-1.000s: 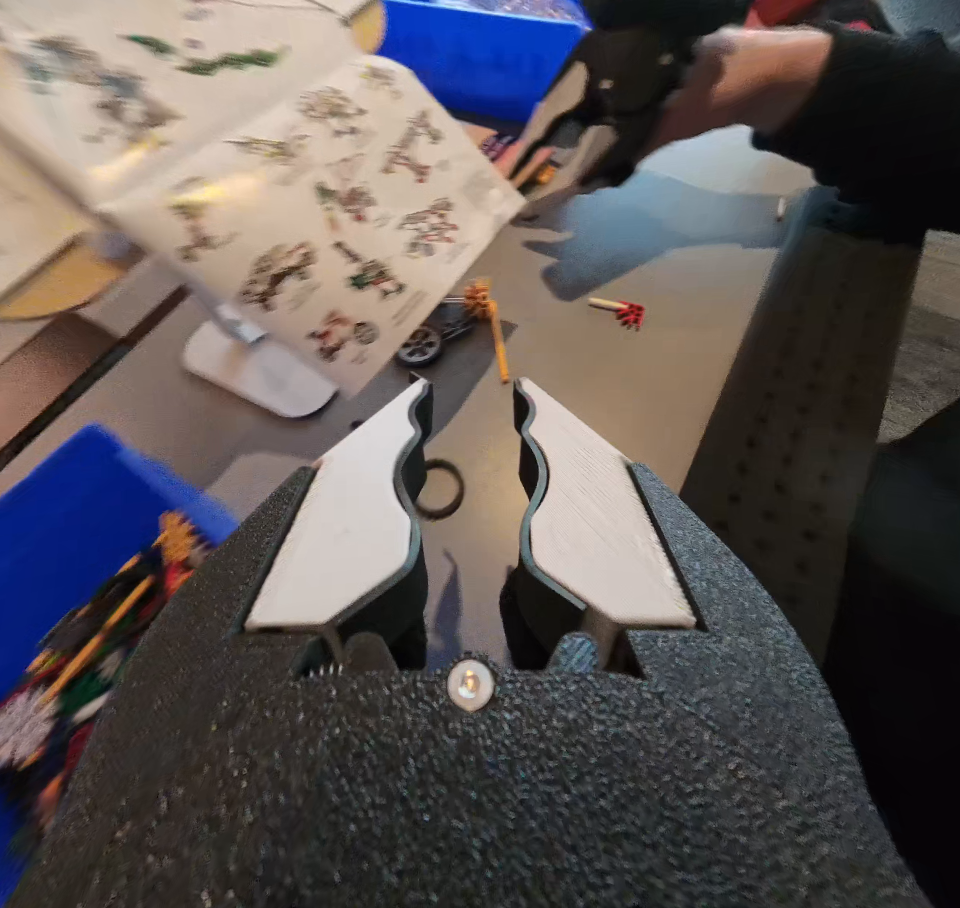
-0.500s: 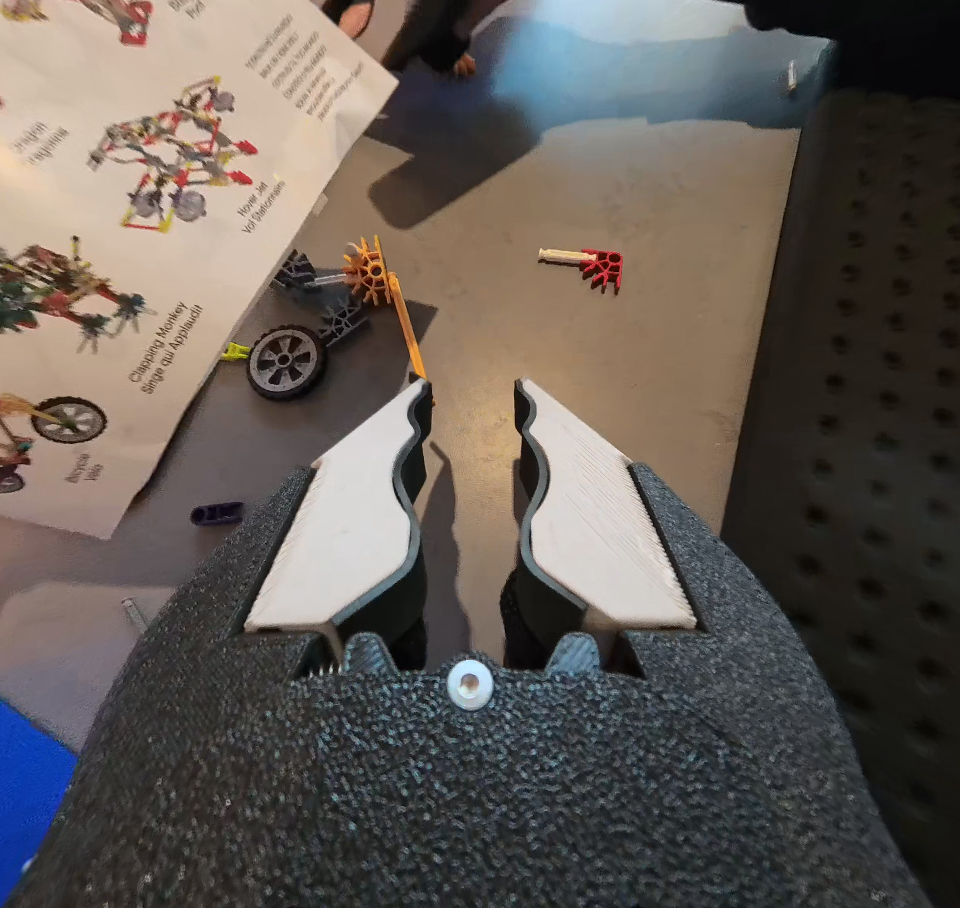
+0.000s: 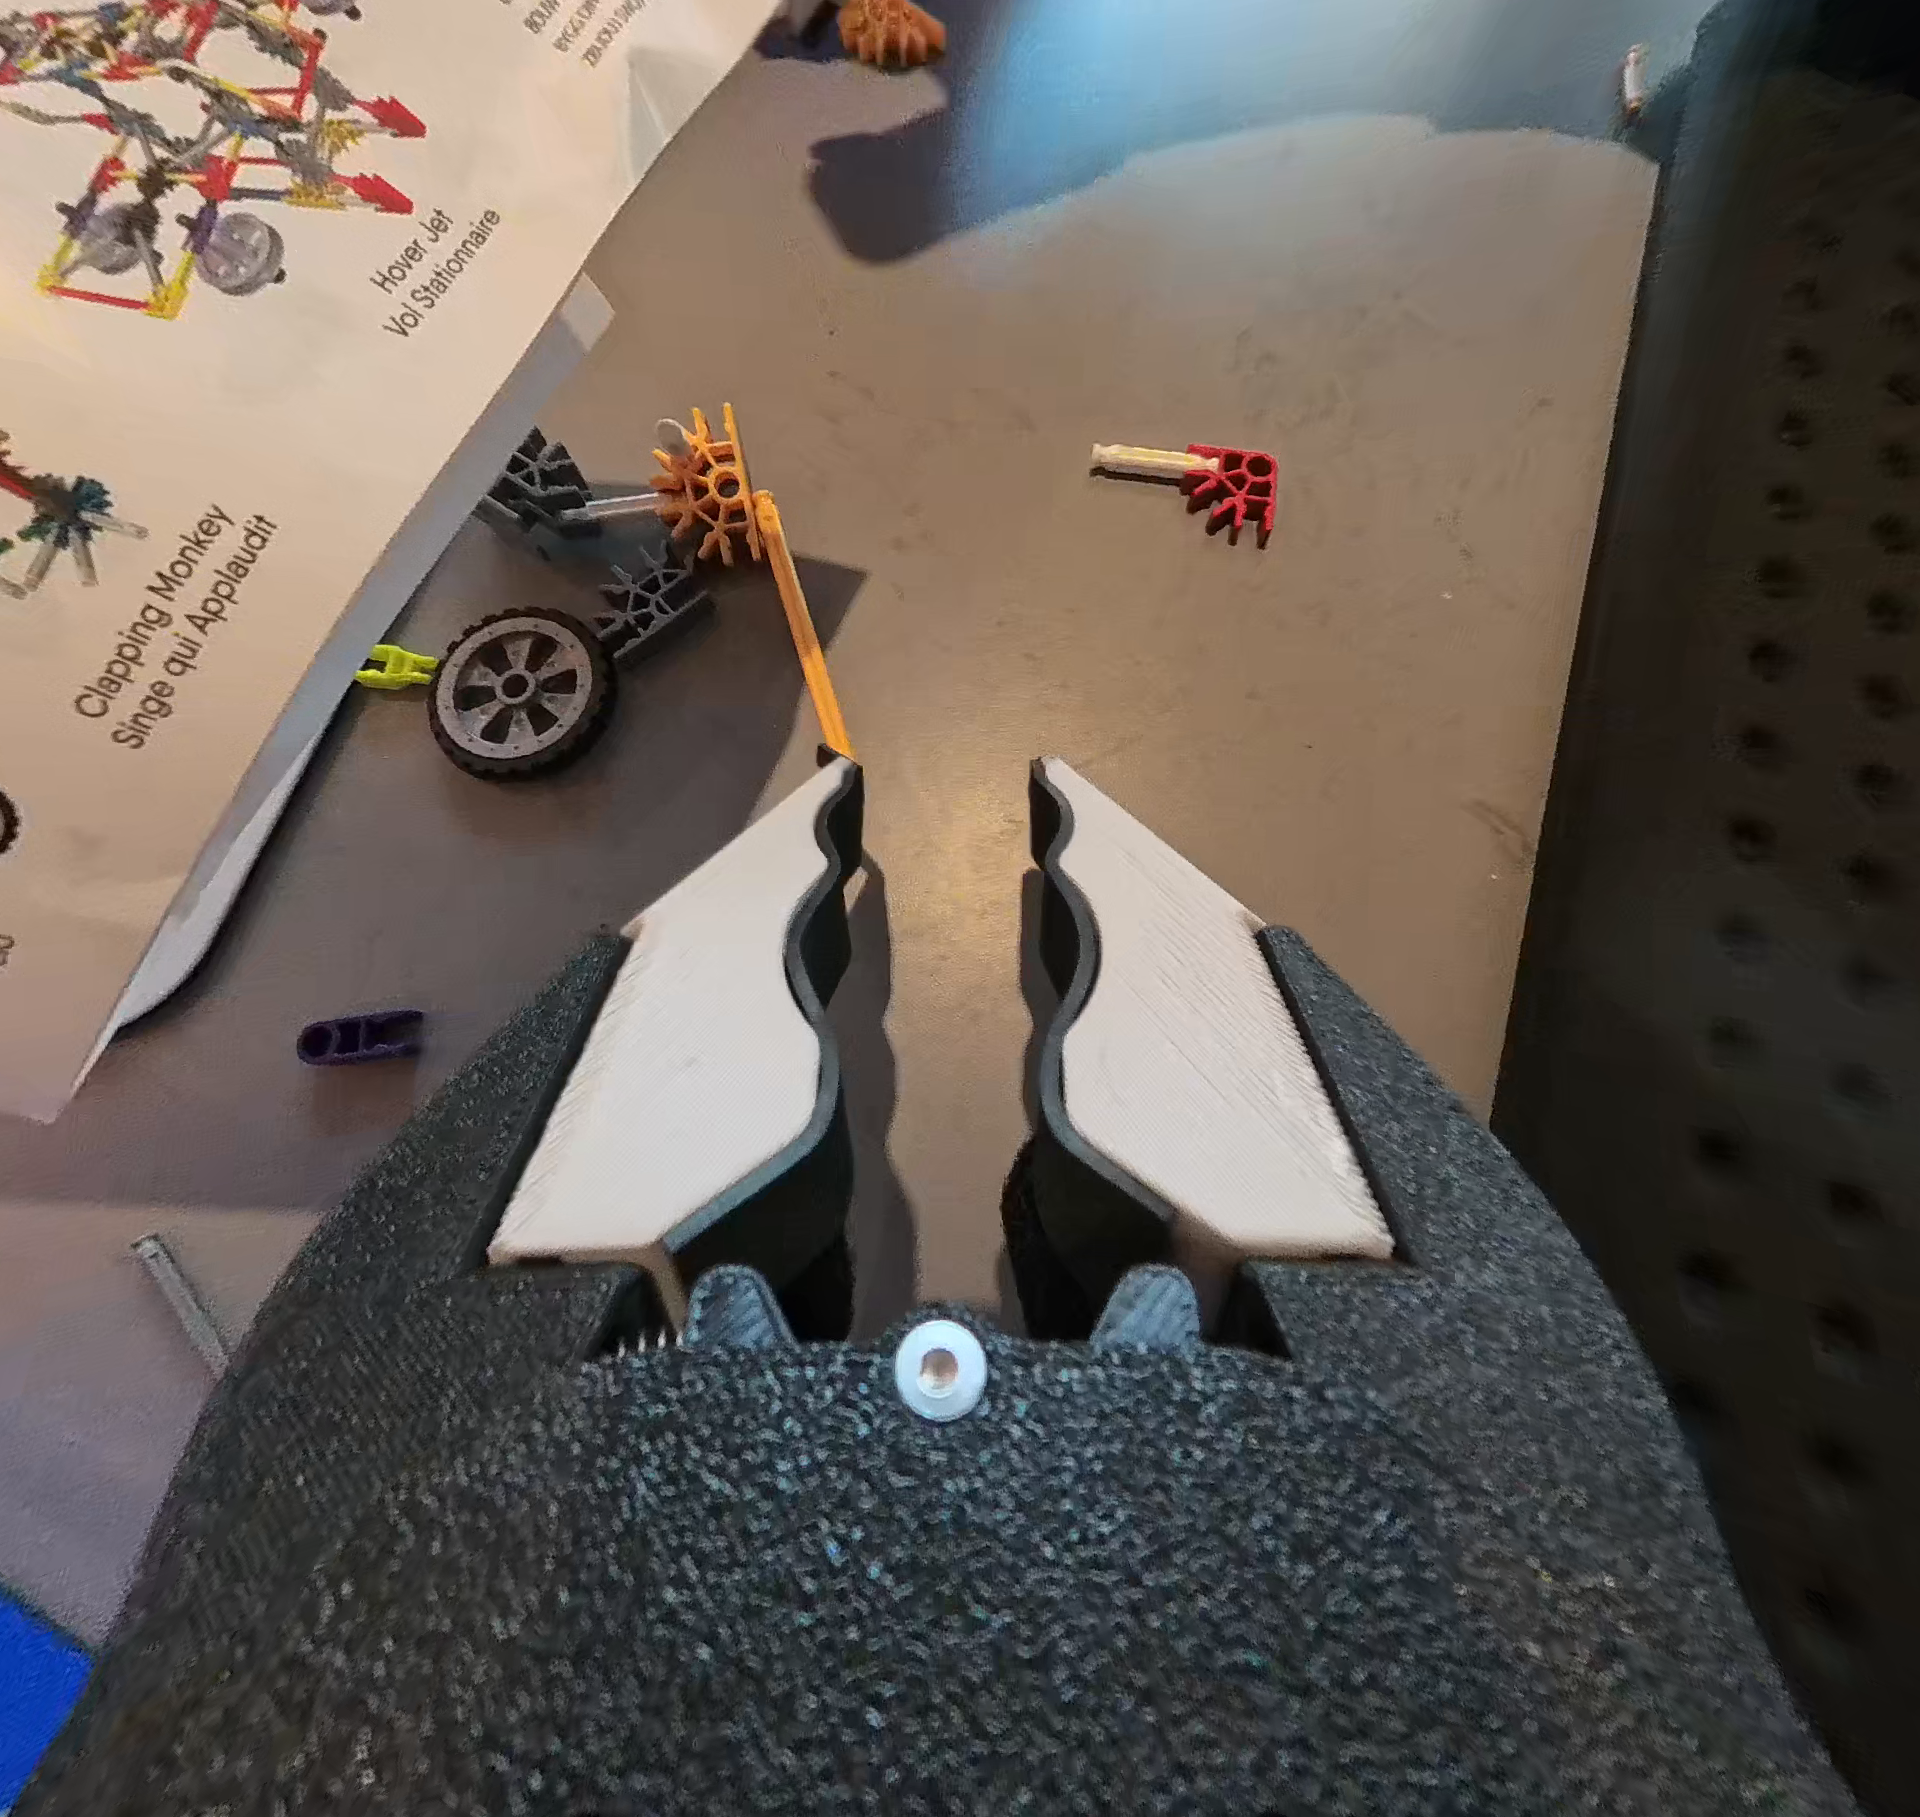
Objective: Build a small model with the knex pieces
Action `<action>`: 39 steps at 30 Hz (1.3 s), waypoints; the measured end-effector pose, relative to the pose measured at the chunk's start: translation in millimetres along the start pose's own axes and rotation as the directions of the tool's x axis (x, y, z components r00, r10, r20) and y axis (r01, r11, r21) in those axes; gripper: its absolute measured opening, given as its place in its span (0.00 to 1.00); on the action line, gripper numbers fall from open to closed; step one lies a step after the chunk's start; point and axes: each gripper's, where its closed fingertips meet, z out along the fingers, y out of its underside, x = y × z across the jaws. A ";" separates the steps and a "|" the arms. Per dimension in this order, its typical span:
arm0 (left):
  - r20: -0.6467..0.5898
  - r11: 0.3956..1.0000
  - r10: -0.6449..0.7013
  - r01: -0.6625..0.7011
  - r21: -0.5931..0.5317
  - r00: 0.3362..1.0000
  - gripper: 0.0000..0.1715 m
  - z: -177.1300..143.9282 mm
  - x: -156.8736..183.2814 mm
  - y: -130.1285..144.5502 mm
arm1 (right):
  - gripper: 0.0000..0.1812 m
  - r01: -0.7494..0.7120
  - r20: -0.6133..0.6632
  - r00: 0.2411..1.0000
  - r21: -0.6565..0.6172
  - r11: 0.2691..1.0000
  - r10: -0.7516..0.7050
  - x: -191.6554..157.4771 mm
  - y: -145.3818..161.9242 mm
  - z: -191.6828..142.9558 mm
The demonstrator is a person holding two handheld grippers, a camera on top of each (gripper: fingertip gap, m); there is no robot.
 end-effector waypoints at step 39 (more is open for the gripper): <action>-0.021 1.000 0.019 -0.019 0.003 1.000 0.18 10.6 4.2 1.8 | 0.14 -0.050 0.198 0.980 0.118 0.992 0.026 -36.8 1.5 11.4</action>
